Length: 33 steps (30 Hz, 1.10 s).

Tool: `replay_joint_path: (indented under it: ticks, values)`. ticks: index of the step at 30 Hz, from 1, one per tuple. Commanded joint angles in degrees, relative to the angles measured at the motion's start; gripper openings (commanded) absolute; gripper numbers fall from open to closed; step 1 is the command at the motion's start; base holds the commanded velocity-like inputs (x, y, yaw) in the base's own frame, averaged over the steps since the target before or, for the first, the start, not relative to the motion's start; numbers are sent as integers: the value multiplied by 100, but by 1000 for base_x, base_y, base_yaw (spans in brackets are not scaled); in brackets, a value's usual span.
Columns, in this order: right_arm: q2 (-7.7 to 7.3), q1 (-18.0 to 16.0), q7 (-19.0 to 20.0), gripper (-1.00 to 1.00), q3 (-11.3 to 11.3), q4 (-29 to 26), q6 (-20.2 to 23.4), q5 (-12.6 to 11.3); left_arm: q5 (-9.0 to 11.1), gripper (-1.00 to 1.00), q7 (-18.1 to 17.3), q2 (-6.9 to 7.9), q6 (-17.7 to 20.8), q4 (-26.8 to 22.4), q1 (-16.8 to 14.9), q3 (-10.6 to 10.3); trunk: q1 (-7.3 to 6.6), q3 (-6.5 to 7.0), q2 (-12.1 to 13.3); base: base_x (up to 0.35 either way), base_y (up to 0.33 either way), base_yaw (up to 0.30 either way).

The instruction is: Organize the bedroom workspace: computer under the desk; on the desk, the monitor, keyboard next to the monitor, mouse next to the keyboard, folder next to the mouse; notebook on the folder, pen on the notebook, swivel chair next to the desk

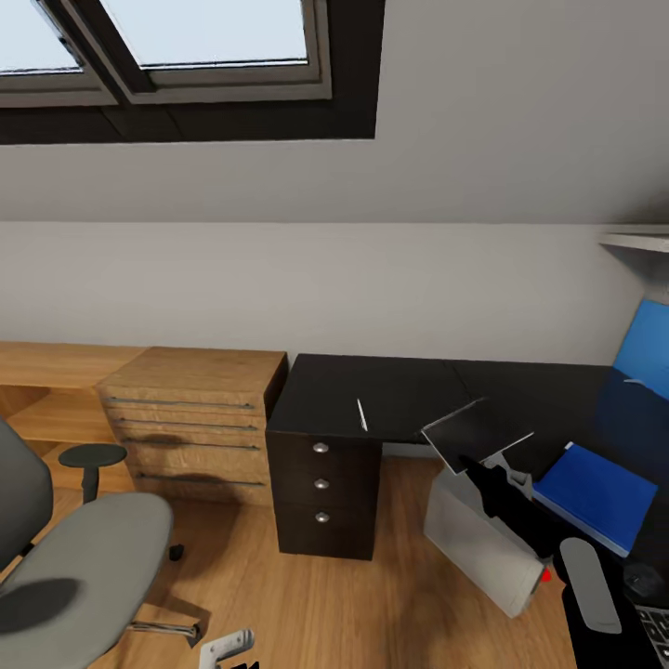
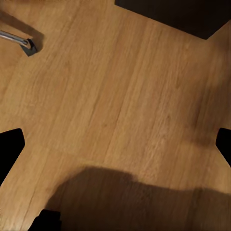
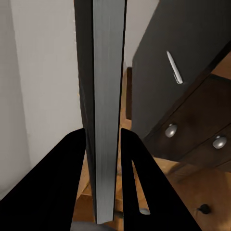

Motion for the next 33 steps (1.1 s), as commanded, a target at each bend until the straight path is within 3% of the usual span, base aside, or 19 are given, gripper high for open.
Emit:
replay_joint_path:
  ticks: [1, 9, 12, 21, 33]
  values:
    - [1, -5, 25, -100, -20, 2, 37, 7, 60, 100, 28, -3, 27, -11, -2, 4, -23, 12, 38, 0, 0, -6]
    - [-30, -5, 34, -100, -102, 2, 46, -11, 60, 100, 28, -7, 26, -17, -2, 0, -198, 156, 358, 0, 0, -1]
    - [-41, -5, 34, -100, -115, 16, 46, -14, 60, 100, 20, -2, -13, -18, -2, -1, -198, 156, 358, 0, 0, -87]
    - [-43, -5, 34, -100, -485, 28, 55, -17, 60, 100, 19, -4, -24, -18, -2, -1, -198, 156, 358, 0, 0, -255]
    - [-48, -5, 27, -100, -537, 51, 47, -9, 60, 100, 19, -2, -158, -18, -2, 3, -198, 156, 358, 0, 0, -269]
